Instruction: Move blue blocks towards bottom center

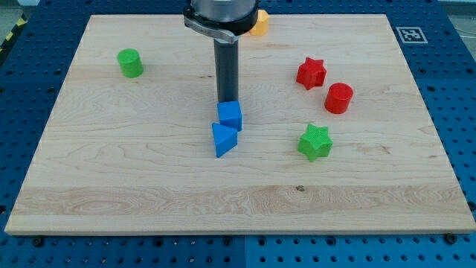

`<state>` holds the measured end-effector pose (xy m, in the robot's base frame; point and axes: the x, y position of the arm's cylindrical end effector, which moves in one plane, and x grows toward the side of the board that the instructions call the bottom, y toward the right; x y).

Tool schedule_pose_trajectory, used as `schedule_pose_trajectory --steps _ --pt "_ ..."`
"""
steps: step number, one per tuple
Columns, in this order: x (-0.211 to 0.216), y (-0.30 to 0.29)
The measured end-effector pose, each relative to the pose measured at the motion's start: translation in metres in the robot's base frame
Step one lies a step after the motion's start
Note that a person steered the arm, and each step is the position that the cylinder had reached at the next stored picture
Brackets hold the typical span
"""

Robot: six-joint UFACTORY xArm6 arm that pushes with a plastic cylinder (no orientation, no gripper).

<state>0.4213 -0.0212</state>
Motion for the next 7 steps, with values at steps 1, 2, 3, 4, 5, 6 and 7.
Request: schedule_pose_trajectory --steps 1,2,3,4,5,6,7 --pt "0.008 0.0" --pt "0.009 0.0" --pt "0.018 0.0" --pt "0.022 0.0" --pt "0.025 0.0" --pt "0.035 0.0" --pt "0.042 0.0"
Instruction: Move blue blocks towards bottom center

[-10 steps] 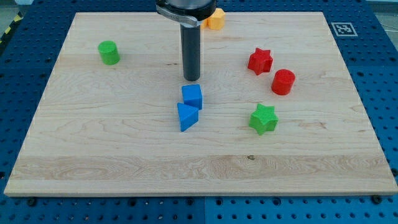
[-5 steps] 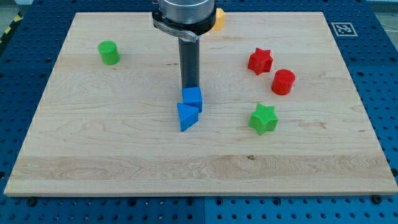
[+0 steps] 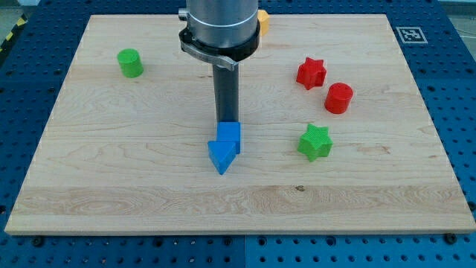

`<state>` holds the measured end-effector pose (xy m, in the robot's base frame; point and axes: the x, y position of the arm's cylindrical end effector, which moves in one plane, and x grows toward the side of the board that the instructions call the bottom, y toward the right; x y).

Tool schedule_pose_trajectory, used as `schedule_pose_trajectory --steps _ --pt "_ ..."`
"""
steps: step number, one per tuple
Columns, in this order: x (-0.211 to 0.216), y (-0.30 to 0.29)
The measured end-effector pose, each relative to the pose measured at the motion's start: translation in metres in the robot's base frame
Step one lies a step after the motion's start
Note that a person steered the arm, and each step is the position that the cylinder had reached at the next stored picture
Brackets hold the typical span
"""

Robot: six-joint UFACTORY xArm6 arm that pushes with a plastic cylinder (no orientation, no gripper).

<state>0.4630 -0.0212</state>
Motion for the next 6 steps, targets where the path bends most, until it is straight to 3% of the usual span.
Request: schedule_pose_trajectory --steps 6 --pt "0.017 -0.004"
